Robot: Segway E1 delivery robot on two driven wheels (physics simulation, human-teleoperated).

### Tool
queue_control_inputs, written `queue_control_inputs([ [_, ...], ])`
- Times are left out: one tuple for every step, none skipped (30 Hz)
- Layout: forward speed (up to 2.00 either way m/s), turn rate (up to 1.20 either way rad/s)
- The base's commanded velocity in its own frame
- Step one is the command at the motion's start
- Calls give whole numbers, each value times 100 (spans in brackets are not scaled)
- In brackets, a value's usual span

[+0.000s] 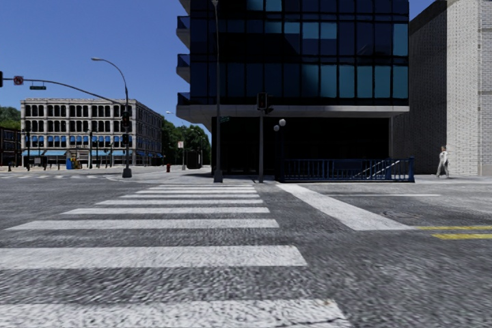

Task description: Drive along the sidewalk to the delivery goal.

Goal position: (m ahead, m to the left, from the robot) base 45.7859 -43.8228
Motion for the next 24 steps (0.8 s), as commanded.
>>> queue_control_inputs([
  [200,0],
  [200,0],
  [200,0],
  [200,0],
  [200,0],
  [200,0],
  [200,0],
  [200,0],
  [200,0],
  [200,0],
  [200,0],
  [200,0],
  [200,11],
  [200,11],
  [200,19],
  [200,22],
  [200,25],
  [200,25],
  [200,27],
  [200,32],
  [200,34],
  [200,34],
  [200,34],
  [200,31],
])
